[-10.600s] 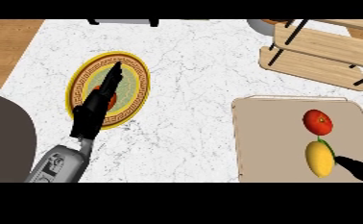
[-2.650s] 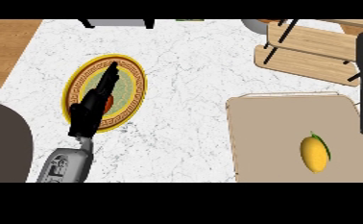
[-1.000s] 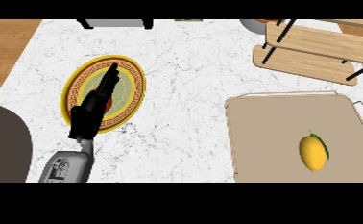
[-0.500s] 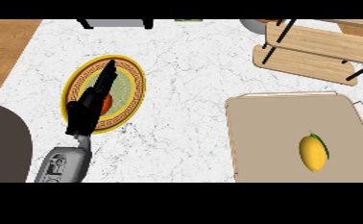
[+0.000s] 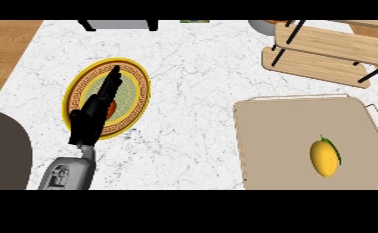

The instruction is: Pick the tomato from the tray and place it in the tiered shelf

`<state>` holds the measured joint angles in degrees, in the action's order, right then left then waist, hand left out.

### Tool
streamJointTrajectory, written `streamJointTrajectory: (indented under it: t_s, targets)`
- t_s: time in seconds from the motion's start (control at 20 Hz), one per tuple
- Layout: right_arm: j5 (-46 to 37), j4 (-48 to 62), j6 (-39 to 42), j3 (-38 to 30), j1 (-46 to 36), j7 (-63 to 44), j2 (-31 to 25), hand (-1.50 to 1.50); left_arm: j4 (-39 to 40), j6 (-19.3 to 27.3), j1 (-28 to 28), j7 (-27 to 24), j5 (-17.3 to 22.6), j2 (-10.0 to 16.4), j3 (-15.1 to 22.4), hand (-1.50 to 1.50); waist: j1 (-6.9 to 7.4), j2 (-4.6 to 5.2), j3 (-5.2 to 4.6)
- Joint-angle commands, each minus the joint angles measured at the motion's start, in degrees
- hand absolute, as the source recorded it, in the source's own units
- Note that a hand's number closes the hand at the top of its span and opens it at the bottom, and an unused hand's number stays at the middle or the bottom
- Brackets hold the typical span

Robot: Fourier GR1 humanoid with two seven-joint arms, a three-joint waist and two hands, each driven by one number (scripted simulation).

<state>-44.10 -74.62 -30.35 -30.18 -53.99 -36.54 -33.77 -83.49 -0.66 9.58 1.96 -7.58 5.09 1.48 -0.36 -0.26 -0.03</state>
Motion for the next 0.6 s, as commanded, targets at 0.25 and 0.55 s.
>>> streamJointTrajectory:
  t_s: [0.25,0.55]
  targets:
    - [4.81,-15.48,15.6,-9.96,11.29,-17.73,-8.11,-1.5,0.01,-0.07,-2.91,-2.01,0.25,0.59,-0.99,0.0,-1.89,-0.47,0.0]
    - [17.43,-25.05,28.71,-23.42,25.72,-16.21,-11.43,-1.5,-2.62,-0.04,-3.17,0.75,0.16,0.62,-0.67,0.0,-1.92,-0.4,0.11]
